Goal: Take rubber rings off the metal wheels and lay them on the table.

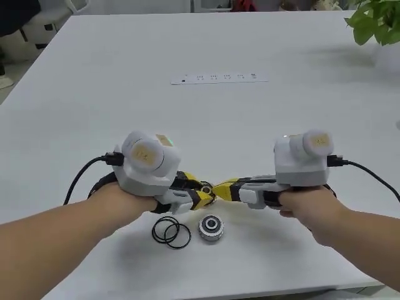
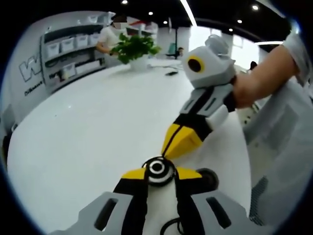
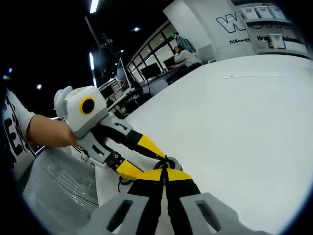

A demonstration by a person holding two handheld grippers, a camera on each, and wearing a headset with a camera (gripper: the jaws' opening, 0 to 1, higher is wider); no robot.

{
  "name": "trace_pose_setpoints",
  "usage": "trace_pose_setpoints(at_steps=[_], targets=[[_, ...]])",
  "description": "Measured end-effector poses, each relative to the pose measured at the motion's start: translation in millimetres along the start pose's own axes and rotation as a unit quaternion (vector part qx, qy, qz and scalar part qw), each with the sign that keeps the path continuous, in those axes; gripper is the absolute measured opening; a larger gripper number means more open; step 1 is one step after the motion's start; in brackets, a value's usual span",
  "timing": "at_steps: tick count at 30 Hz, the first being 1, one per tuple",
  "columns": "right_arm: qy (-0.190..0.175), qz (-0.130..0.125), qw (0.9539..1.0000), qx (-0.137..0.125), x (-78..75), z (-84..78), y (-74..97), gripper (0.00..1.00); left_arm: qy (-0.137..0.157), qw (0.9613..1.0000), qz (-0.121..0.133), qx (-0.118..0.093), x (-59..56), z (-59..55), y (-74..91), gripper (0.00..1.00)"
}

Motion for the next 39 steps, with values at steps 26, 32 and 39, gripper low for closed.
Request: trace_pose_setpoints(at_steps=[26,32,39], targets=[[0.006,0.015,0.9999,-0.006,4.5,3.8,3.6,0.00,-0.023,0.9970,-0.014,-0.072,-8.4,-9.6,51.1,0.51],[0.010,0.022,0.9997,-0.009,7.3,5.8,5.0,0.00,-0.024,0.9963,-0.014,-0.081,-10.0,-14.1,63.5,0.54],[0.016,0.033,0.9993,-0.007,10.9,8.3,5.8,0.00,-0.021,0.9952,-0.009,-0.095,-10.8,-19.0,78.4,0.58]])
Point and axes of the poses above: the centre of the closed fingertips' face, and the gripper's own axes: y roughly backward along the fingers, x roughly to its left, z roughly out of its top, the point moved 10 cm from there along y, roughly backward along the fingers, and after that the axes turned 15 degrees about x, right-handed, at the moved point
